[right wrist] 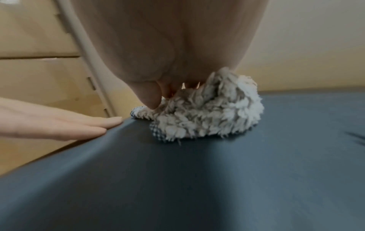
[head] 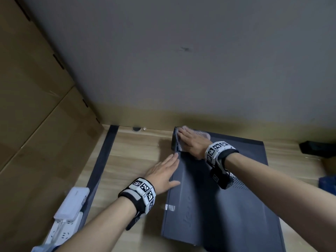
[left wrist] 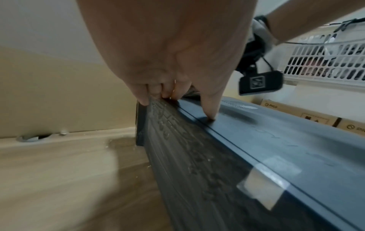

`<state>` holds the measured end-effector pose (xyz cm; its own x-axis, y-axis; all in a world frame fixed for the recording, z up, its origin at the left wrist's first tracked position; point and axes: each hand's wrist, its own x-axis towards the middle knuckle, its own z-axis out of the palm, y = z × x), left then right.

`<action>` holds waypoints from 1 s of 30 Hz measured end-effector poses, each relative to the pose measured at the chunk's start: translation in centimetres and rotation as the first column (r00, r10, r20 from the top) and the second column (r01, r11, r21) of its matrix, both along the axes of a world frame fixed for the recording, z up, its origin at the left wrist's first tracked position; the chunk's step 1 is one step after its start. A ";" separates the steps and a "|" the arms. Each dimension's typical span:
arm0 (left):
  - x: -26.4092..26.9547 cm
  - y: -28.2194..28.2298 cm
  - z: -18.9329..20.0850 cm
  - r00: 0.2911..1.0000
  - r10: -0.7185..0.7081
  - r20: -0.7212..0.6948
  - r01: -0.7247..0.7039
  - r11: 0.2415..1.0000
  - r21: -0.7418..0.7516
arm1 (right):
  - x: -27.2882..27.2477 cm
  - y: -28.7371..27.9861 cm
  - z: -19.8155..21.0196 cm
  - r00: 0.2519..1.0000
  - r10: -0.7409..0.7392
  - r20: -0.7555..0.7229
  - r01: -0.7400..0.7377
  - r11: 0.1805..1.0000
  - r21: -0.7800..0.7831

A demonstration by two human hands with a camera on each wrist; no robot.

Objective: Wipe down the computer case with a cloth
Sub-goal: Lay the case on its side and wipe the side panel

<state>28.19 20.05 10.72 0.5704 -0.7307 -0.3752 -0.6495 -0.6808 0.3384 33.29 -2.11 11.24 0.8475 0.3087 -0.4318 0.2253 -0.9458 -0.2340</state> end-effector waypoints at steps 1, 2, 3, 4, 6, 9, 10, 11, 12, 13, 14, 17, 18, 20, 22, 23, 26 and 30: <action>0.2 -0.1 0.1 1.000 -0.012 0.003 0.012 1.000 0.007 | 1.0 0.7 -0.2 0.999 0.048 0.002 -0.048 0.999 0.007; 0.3 -0.2 0.2 1.000 -0.026 0.016 0.026 1.000 0.009 | 1.9 1.6 -0.4 0.996 0.093 0.016 -0.093 0.996 0.012; 0.4 -0.3 0.2 0.998 -0.043 0.035 0.042 0.999 0.010 | 2.5 2.4 -0.5 0.992 0.125 0.032 -0.126 0.992 0.015; 0.5 -0.4 0.1 0.997 -0.057 0.049 0.056 0.998 0.017 | 3.0 3.0 -0.7 0.988 0.148 0.045 -0.148 0.989 0.009; 0.7 -0.5 0.0 0.996 -0.070 0.060 0.067 0.997 0.043 | 3.2 3.2 -1.2 0.985 0.159 0.071 -0.159 0.987 -0.001; 0.8 -0.4 0.0 0.996 -0.077 0.043 0.075 0.996 0.056 | 1.5 0.9 -1.2 0.989 0.111 0.095 -0.122 0.986 0.115; 0.8 -0.4 0.0 0.996 -0.076 0.041 0.073 0.996 0.054 | 0.8 -0.2 -1.0 0.991 0.082 0.109 -0.097 0.986 0.136; 0.9 -0.4 0.1 0.997 -0.072 0.038 0.070 0.996 0.050 | 0.1 -1.4 -0.7 0.992 0.051 0.117 -0.067 0.988 0.137; 0.9 -0.5 0.2 0.997 -0.072 0.032 0.070 0.996 0.045 | -0.6 -2.6 -0.3 0.994 0.019 0.108 -0.033 0.991 0.126; 0.9 -0.5 0.3 0.997 -0.070 0.027 0.069 0.997 0.041 | -1.4 -3.6 0.3 0.996 -0.005 0.084 -0.004 0.995 0.101; 0.9 -0.5 0.3 0.997 -0.068 0.026 0.067 0.997 0.038 | -2.0 -4.5 0.8 0.998 -0.018 0.058 0.014 0.997 0.070; 0.8 -0.5 0.4 0.998 -0.058 0.016 0.058 0.998 0.026 | -2.9 -5.6 1.4 1.000 -0.013 0.015 0.013 1.000 0.020; 0.8 -0.5 0.4 0.998 -0.054 0.016 0.054 0.998 0.021 | -2.8 -5.2 1.2 1.000 -0.010 0.013 0.010 1.000 0.017; 0.8 -0.5 0.4 0.999 -0.048 0.018 0.048 0.999 0.015 | -1.8 -3.8 0.9 0.998 0.019 0.057 -0.021 0.999 0.024; 0.8 -0.6 0.4 0.999 -0.044 0.018 0.043 0.999 0.014 | -0.2 -1.8 0.5 0.989 0.083 0.120 -0.091 0.994 0.058; 0.8 -0.6 0.4 0.999 -0.043 0.021 0.043 0.999 0.017 | 0.6 -0.6 0.4 0.986 0.101 0.129 -0.112 0.991 0.079; 0.9 -0.7 0.4 0.998 -0.047 0.033 0.046 0.999 0.023 | 1.9 2.2 -0.3 0.974 0.151 0.167 -0.168 0.982 0.091; 0.7 -0.7 0.5 0.998 -0.048 0.036 0.046 0.998 0.039 | 0.1 1.2 -0.8 0.981 0.082 0.177 -0.107 0.985 0.132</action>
<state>28.92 19.33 11.18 0.5496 -0.7426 -0.3827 -0.6929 -0.6611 0.2878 33.41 -0.96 10.43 0.8689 0.4382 -0.2303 0.3602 -0.8787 -0.3132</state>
